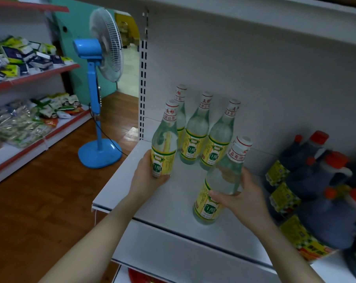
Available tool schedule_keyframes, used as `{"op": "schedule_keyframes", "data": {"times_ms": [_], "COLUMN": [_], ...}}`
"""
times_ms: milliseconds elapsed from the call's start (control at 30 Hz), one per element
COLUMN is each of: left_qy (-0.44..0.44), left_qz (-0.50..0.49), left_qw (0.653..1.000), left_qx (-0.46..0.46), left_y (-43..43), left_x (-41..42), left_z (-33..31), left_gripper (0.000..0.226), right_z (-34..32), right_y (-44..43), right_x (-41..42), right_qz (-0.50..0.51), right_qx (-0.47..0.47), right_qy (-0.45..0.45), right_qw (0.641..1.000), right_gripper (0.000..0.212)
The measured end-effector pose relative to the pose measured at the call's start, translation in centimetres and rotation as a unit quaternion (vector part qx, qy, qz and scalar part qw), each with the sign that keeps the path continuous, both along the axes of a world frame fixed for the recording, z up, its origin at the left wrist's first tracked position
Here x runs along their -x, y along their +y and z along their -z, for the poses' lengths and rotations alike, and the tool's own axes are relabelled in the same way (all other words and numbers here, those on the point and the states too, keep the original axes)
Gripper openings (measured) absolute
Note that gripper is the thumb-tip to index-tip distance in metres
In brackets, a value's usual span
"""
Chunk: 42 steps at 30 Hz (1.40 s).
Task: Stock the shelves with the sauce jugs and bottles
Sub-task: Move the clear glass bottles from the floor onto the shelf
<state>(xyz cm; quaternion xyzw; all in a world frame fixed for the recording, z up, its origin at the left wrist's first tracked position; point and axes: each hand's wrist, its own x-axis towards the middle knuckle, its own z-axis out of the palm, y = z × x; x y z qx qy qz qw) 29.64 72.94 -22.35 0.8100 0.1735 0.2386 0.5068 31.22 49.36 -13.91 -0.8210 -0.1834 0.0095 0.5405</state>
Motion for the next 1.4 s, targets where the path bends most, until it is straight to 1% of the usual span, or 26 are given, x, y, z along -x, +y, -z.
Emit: {"op": "schedule_keyframes", "data": {"times_ms": [133, 233, 333, 467, 867, 1033, 1233, 1400], "left_qy": [0.009, 0.022, 0.021, 0.016, 0.001, 0.012, 0.014, 0.015], "left_qz": [-0.02, -0.033, -0.025, -0.005, -0.012, -0.017, -0.018, -0.021], "left_qw": [1.0, 0.999, 0.999, 1.0, 1.0, 1.0, 1.0, 0.999], "left_qx": [-0.007, -0.031, -0.036, -0.015, 0.007, 0.008, 0.021, 0.019], "left_y": [0.1, 0.0, 0.2, 1.2, 1.6, 1.4, 1.2, 1.0], "left_x": [-1.2, -1.9, -2.2, -2.7, -4.7, -4.5, -4.2, -4.1], "left_z": [0.2, 0.1, 0.2, 0.3, 0.6, 1.0, 0.6, 0.4], "left_gripper": [0.073, 0.077, 0.073, 0.064, 0.062, 0.068, 0.058, 0.057], "right_z": [-0.1, -0.2, -0.2, -0.2, -0.1, -0.1, -0.1, 0.1], "right_y": [0.0, 0.1, 0.1, 0.2, 0.2, 0.2, 0.2, 0.1], "right_x": [0.0, 0.1, 0.1, 0.0, 0.0, 0.0, -0.2, -0.2], "right_qz": [-0.001, -0.001, -0.003, -0.003, -0.006, -0.01, -0.008, -0.012], "right_qx": [0.001, -0.001, 0.004, 0.0, -0.001, -0.006, 0.001, -0.002], "right_qy": [0.003, 0.003, -0.002, 0.0, -0.003, -0.003, 0.0, 0.004], "right_qw": [1.0, 1.0, 1.0, 1.0, 1.0, 1.0, 1.0, 1.0], "right_gripper": [0.067, 0.067, 0.068, 0.067, 0.067, 0.068, 0.067, 0.069]}}
